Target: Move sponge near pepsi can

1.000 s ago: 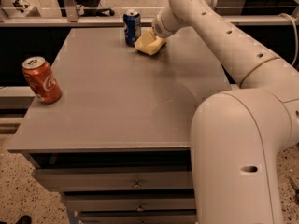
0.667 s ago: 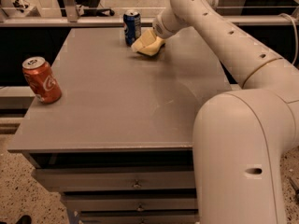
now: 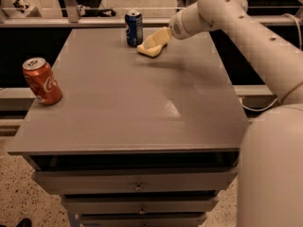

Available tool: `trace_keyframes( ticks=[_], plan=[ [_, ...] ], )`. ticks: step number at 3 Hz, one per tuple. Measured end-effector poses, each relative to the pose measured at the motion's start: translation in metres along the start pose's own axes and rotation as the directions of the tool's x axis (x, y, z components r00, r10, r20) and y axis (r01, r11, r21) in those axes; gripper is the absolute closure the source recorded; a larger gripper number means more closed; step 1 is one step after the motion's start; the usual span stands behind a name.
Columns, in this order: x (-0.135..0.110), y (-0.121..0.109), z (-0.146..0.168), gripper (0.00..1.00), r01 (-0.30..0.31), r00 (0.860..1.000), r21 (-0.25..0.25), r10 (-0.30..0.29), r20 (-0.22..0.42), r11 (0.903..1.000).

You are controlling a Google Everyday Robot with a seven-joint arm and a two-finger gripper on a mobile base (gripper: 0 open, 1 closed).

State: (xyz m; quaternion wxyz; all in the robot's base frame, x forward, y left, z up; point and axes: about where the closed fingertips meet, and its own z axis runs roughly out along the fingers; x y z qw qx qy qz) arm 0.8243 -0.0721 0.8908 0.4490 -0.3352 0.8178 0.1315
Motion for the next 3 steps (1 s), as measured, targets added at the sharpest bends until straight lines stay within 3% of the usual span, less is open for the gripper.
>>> trace_keyframes(
  ticks=[1,2,3],
  plan=[
    [0.010,-0.010,-0.067,0.00,0.016,0.992,-0.025,-0.013,0.129,0.9996],
    [0.028,-0.022,-0.135,0.00,0.021,0.974,-0.008,-0.019,0.225,0.9997],
    [0.052,-0.046,-0.170,0.00,-0.002,0.973,0.041,-0.008,0.230,0.9992]
  ],
)
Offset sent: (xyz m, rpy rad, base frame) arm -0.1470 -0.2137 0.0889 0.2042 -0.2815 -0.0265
